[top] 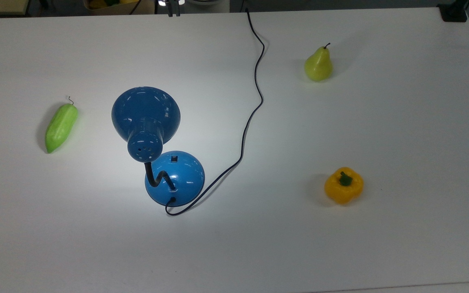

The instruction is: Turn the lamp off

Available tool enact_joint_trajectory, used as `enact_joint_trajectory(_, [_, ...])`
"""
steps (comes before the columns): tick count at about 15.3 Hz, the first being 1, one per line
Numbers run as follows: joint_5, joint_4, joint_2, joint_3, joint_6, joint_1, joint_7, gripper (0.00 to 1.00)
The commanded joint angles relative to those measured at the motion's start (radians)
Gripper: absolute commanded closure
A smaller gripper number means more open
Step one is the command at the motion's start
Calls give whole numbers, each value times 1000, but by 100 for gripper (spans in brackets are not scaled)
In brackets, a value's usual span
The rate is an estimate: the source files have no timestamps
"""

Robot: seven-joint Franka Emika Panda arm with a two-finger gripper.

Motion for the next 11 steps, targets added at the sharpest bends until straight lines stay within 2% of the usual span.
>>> enact_joint_trajectory(1, [18, -51, -21, -21, 29, 20, -86, 100])
enact_joint_trajectory(11, [18, -80, -21, -21, 32, 15, -73, 100])
